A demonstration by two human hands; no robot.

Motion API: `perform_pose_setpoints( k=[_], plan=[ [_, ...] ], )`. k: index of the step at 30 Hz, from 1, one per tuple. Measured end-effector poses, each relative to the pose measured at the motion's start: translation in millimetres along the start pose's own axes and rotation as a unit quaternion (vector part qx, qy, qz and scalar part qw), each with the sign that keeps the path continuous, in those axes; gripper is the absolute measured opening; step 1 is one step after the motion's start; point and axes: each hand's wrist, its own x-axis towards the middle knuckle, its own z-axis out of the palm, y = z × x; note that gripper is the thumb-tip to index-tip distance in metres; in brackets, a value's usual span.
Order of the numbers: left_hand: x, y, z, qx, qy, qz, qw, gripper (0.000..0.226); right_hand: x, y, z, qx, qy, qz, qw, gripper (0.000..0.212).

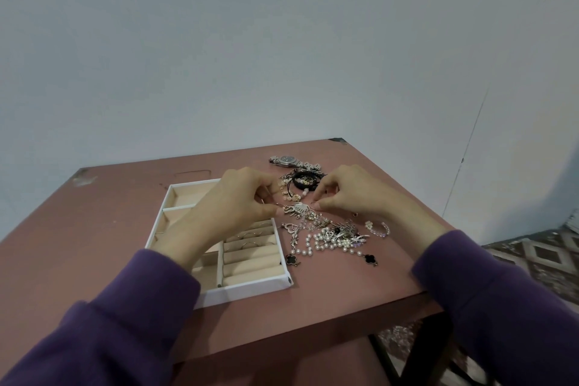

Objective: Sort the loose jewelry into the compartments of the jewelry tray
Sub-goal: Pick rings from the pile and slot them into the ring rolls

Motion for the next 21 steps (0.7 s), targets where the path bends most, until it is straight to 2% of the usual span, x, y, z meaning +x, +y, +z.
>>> perform_pose_setpoints(
  k=[10,16,21],
  plan=[
    [-5,1,-8,-0.002,0.004,-0.019,1.0,0.011,17,-2,-8,0.017,-0.107,0.036,0.993,0.01],
    [-12,0,-13,-0.027,-0.001,-0.047,0.999,0.017,11,-4,-5,0.04,-0.069,0.017,0.997,0.012],
    [-21,-4,-17,-0.032,0.011,-0.055,0.998,0.008,4,-4,2,0.058,-0.016,-0.01,0.998,0.016]
  ],
)
